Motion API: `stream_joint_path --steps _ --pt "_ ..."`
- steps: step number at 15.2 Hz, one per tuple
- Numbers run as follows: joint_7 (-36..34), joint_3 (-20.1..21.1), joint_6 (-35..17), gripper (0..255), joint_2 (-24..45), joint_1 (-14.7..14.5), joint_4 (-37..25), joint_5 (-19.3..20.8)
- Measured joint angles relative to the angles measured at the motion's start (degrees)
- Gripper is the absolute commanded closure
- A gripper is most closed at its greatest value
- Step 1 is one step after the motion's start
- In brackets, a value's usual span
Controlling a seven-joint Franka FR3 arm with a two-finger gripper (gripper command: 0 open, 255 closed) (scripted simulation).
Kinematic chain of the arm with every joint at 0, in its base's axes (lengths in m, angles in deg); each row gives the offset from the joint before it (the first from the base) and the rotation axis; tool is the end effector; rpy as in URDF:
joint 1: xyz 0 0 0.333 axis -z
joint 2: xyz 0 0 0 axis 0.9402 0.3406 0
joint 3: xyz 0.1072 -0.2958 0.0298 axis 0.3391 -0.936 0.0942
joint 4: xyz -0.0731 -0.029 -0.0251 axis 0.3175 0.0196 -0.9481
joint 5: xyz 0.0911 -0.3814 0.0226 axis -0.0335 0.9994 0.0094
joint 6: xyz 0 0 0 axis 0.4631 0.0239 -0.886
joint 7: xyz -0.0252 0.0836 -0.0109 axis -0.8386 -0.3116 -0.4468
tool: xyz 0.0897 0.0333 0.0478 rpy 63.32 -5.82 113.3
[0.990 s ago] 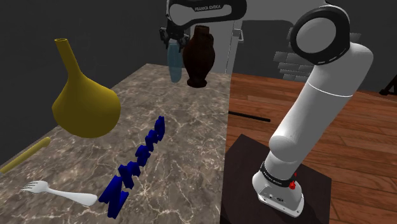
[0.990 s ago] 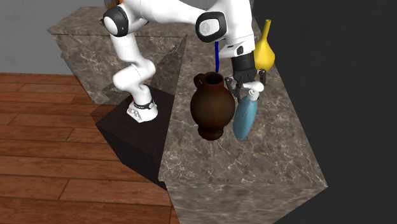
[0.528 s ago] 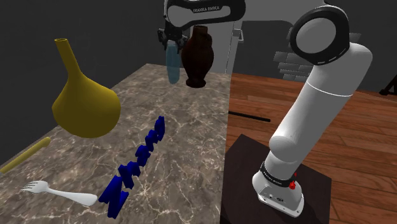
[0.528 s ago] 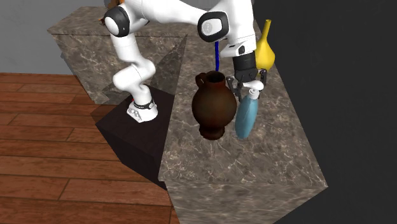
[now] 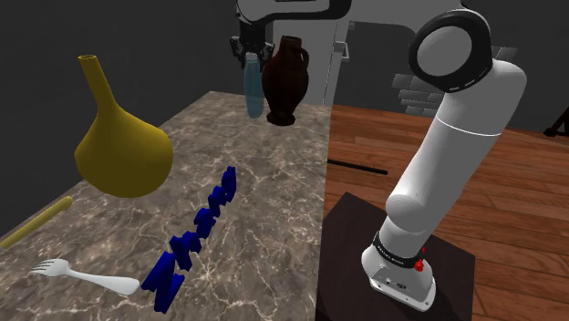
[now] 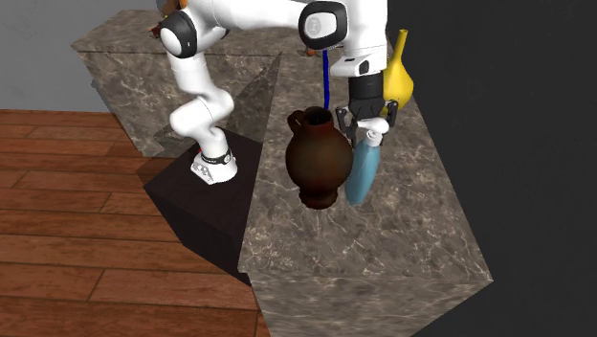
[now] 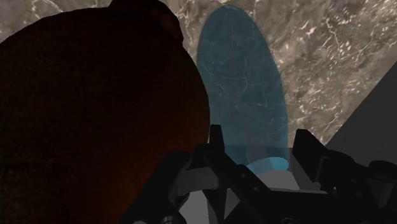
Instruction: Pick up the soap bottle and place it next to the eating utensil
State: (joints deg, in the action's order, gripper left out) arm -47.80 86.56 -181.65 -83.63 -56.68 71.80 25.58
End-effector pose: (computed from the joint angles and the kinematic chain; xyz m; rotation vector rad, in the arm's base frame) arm 0.5893 -0.0127 0.6447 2.6142 -1.4636 0.5976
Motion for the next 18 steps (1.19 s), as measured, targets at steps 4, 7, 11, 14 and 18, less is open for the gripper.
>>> stream_joint_path --steps 4,7,11,14,18 --pt "0.8 0.0 3.2 255 0.6 -0.1 -3.8 -0.1" --pt "1.2 0.2 5.7 255 1.6 -0.2 -7.3 0.1" --pt "1.1 0.7 9.1 255 2.7 -0.9 -11.5 0.5" --pt "-2.0 2.1 9.2 255 0.0 -2.4 -8.2 0.7" --pt "-6.3 4.3 10.6 255 -3.7 -4.6 -4.7 0.7"
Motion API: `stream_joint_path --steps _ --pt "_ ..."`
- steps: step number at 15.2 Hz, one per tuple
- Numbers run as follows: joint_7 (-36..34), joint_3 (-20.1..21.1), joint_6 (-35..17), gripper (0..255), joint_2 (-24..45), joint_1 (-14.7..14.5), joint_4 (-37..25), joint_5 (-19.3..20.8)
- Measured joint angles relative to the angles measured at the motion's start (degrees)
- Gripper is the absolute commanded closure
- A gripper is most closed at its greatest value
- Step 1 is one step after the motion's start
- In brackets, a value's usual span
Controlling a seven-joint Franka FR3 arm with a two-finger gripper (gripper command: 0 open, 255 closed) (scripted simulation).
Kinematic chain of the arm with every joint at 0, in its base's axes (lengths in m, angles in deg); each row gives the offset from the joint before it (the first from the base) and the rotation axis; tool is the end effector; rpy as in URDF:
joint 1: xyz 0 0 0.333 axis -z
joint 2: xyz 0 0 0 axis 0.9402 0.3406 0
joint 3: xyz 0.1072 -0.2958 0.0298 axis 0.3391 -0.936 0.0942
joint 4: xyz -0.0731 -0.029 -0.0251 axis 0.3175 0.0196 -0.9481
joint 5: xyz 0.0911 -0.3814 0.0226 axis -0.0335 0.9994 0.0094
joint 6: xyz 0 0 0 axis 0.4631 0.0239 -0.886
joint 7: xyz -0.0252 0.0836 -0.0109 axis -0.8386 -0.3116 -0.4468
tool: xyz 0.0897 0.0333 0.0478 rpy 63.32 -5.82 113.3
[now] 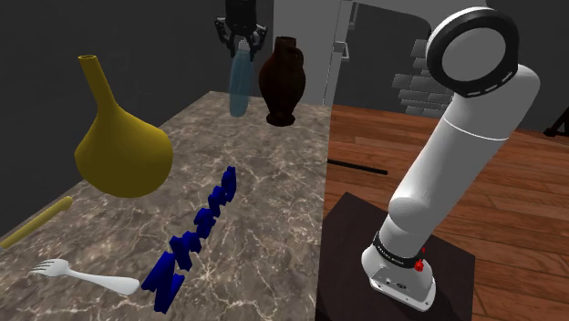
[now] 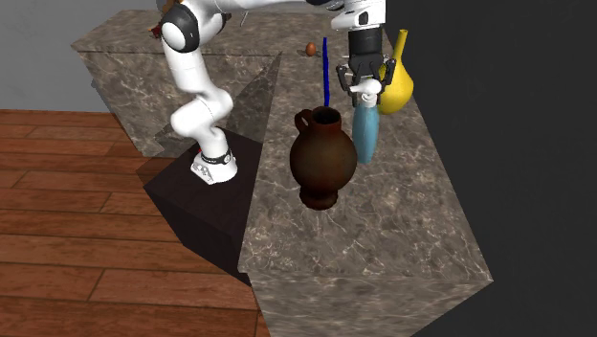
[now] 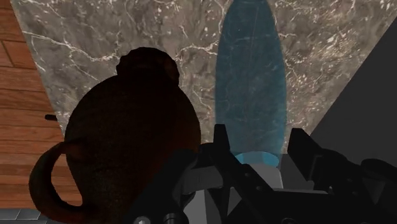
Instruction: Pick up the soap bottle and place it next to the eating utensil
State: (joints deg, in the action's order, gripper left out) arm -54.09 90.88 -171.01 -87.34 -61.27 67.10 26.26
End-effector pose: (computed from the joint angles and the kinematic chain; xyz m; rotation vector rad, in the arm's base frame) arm 0.5470 0.0722 0.7010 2.6138 -1.4633 0.5945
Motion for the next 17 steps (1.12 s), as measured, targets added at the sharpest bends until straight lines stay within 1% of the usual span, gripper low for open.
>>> stream_joint_path --steps 3,4,10,17 --pt "-3.4 1.9 0.9 255 -1.4 -1.6 1.5 0.3" --pt "-4.8 2.8 2.1 255 -1.1 -2.4 0.5 0.6" --pt "-12.1 7.1 4.8 255 -3.1 -5.8 2.2 1.0" --pt "-22.0 13.5 9.9 255 -0.1 -10.7 -1.8 3.6"
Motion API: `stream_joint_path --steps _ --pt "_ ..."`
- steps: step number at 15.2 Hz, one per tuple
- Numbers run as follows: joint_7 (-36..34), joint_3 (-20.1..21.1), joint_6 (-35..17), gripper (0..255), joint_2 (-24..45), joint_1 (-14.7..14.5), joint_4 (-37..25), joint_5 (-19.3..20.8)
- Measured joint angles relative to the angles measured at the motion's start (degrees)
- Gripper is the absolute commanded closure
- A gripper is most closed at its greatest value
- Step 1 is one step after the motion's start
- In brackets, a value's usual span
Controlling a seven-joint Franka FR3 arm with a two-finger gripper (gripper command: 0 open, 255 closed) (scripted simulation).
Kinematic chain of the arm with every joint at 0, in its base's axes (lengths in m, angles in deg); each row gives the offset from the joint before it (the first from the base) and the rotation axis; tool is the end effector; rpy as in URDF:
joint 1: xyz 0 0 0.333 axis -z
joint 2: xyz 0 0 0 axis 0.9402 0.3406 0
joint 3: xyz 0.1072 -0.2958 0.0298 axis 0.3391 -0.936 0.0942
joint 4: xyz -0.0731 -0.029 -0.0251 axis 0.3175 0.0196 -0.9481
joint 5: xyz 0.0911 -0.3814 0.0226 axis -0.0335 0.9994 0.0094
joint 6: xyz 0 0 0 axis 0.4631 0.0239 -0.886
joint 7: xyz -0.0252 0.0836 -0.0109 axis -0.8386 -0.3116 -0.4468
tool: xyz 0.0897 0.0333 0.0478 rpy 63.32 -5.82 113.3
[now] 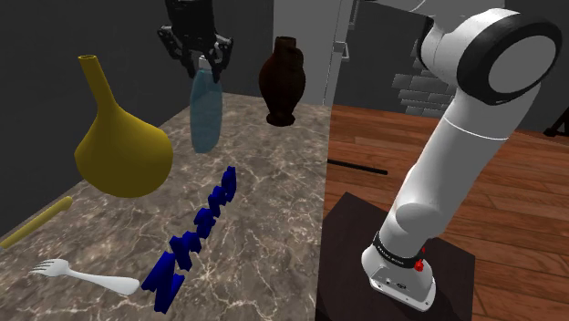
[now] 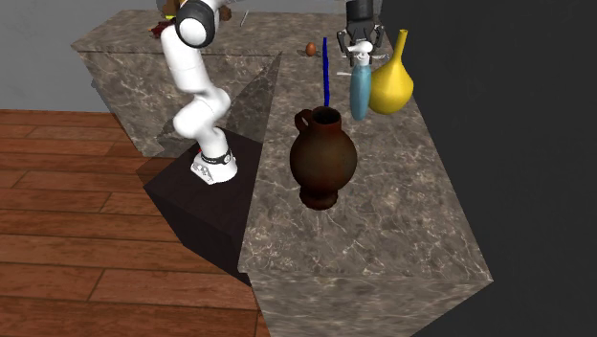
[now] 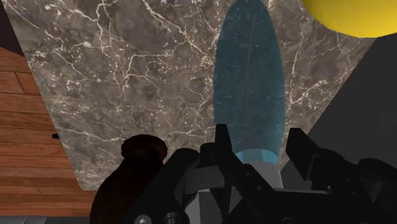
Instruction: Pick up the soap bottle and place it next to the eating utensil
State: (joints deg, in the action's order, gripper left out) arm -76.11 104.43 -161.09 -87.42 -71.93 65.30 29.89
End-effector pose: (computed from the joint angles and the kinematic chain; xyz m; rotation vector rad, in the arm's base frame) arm 0.4602 0.2750 0.6992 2.6142 -1.4615 0.5947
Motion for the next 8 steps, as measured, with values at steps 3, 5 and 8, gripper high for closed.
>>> stream_joint_path --steps 3,5,8 --pt "-4.6 3.0 3.0 255 2.8 -2.6 -3.4 2.1" --pt "-8.1 5.1 5.2 255 4.7 -4.8 -5.6 3.5" --pt "-12.8 7.9 8.9 255 9.0 -8.7 -10.4 6.7"
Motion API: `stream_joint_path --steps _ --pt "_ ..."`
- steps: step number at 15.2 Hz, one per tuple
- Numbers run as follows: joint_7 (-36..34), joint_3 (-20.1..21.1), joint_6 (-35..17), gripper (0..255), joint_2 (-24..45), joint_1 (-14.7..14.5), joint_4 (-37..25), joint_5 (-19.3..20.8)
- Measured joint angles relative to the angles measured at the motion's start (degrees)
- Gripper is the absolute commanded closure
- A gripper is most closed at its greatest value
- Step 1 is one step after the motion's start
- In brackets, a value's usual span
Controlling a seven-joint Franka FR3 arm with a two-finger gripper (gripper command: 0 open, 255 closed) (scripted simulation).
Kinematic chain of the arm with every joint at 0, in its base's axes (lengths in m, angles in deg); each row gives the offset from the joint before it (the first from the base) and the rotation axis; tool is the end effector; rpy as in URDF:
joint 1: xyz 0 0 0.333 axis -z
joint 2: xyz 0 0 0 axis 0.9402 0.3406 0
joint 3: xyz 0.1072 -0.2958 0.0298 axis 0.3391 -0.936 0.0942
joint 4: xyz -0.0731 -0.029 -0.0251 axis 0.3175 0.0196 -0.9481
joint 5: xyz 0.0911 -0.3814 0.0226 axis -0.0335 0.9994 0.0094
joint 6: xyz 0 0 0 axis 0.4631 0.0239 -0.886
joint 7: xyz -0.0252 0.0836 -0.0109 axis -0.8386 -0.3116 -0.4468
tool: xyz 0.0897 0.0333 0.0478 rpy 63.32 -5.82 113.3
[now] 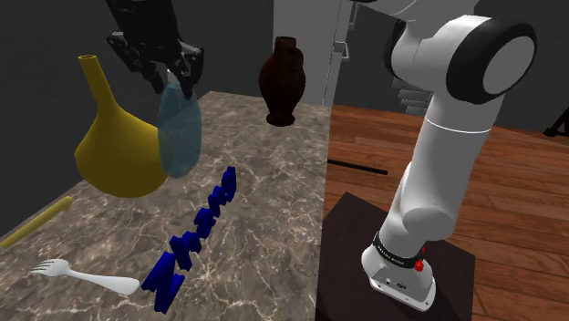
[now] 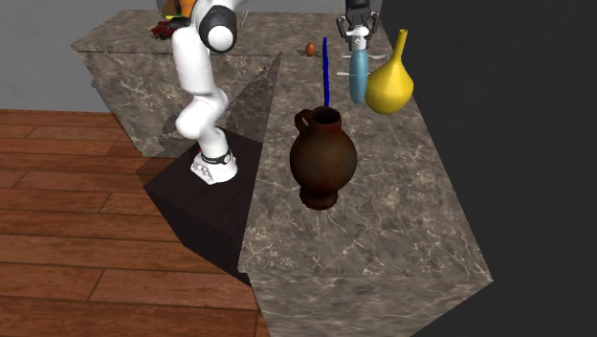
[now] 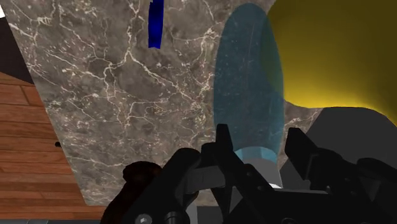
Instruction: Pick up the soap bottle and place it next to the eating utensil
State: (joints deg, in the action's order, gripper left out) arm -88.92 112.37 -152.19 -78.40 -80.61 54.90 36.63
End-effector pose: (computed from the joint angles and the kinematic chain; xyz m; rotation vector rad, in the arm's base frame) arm 0.4159 0.3755 0.7003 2.6151 -1.4604 0.5952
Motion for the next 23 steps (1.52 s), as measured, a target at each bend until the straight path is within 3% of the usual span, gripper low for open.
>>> stream_joint_path --steps 5,8,10,11,23 --pt "-6.9 2.9 7.4 255 8.8 -9.1 -10.7 6.9" --pt "-10.4 3.4 12.5 255 15.3 -17.5 -19.3 12.1" --pt "-10.9 2.3 16.9 255 21.2 -25.2 -28.8 16.8" --pt "-11.2 1.8 17.8 255 22.8 -27.2 -31.0 18.0" --pt "-17.6 5.1 4.5 255 14.6 -16.4 -9.0 10.3"
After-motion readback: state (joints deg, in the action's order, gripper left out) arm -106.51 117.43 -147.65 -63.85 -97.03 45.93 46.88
